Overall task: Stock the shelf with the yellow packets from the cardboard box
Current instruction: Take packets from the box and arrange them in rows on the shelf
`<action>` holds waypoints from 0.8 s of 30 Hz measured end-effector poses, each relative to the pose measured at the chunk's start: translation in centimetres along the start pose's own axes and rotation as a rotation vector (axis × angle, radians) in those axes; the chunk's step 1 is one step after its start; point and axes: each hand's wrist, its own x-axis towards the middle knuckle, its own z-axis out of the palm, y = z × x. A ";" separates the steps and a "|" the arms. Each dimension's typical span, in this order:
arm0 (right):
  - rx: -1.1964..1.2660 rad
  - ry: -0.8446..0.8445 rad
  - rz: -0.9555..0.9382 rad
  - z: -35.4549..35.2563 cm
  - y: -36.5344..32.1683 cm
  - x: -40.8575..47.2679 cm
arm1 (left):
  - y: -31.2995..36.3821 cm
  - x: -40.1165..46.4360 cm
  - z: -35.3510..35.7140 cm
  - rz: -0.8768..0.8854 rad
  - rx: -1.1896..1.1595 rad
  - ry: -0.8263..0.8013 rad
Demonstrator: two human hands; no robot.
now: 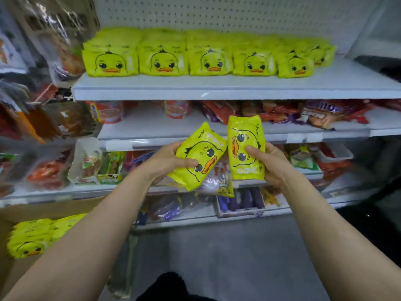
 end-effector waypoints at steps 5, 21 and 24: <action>0.020 0.103 -0.127 -7.9 -6.1 0.2 | 6.1 5.3 6.9 0.084 0.114 -0.107; -0.160 0.226 -0.253 -33.3 -23.2 12.2 | 19.1 28.7 27.4 0.208 0.210 -0.289; -0.163 0.194 -0.245 -36.9 -24.9 14.4 | 20.9 31.8 30.2 0.193 0.228 -0.281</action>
